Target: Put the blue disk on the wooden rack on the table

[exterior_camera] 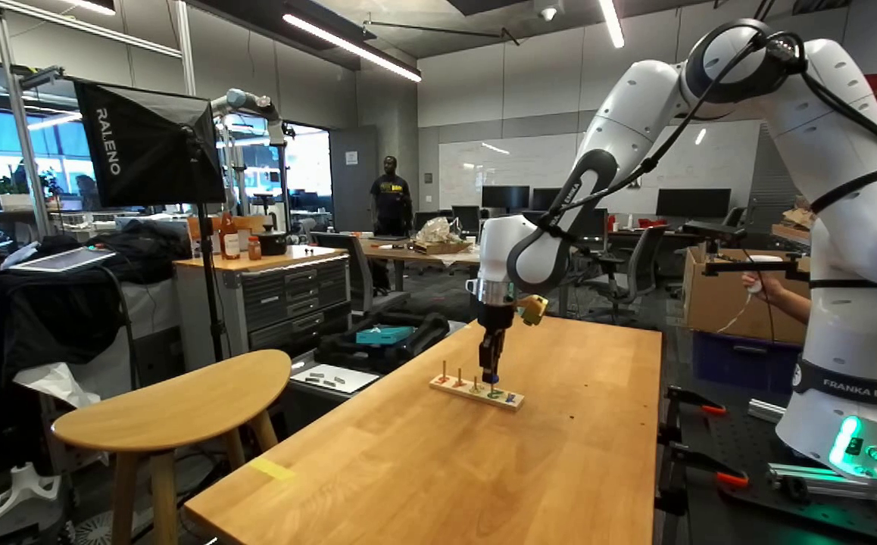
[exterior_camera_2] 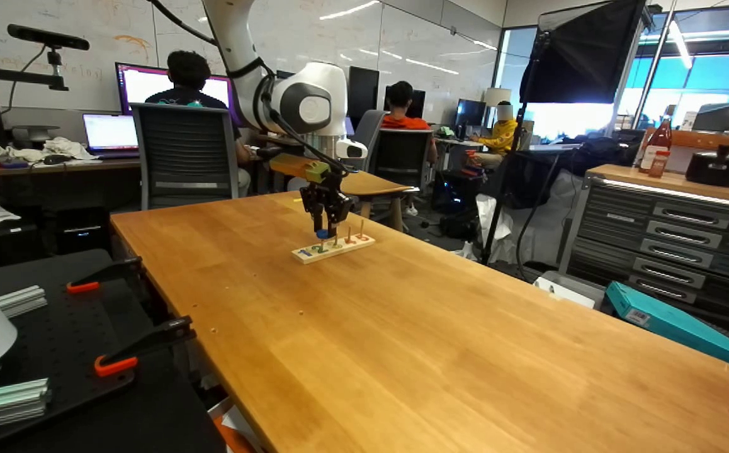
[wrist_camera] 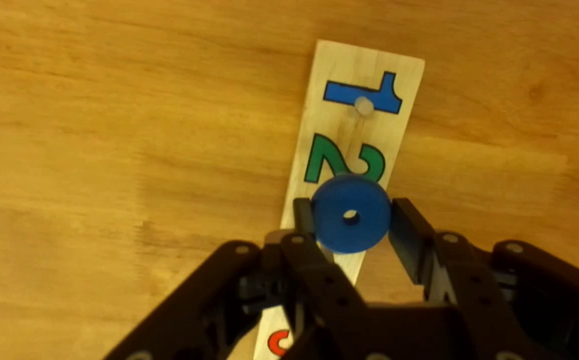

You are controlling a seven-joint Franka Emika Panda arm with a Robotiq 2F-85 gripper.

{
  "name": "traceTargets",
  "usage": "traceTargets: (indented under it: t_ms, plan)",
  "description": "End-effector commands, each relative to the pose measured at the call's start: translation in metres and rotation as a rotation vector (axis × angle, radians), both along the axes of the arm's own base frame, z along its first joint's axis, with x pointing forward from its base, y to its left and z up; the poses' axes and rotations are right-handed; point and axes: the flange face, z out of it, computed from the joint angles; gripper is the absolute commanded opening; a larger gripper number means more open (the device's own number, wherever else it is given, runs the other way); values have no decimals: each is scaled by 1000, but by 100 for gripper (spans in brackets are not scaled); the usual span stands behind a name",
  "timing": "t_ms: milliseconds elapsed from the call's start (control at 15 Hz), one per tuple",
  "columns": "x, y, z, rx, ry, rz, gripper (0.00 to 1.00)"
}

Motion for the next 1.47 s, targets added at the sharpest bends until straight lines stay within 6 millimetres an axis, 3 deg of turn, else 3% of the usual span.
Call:
traceTargets:
  t_ms: [0,267,533,800,1067,1133,1400]
  plan:
    - [11,-9,36,3,-33,-38,18]
    - [20,-64,38,-50,-32,-119,18]
    - [16,-112,15,-83,-6,-172,18]
    - [11,-128,-12,-83,37,-204,18]
    - [7,-128,-31,-71,73,-214,18]
    - [8,-127,-31,-69,78,-208,63]
    - [12,-110,-10,-49,77,-185,91]
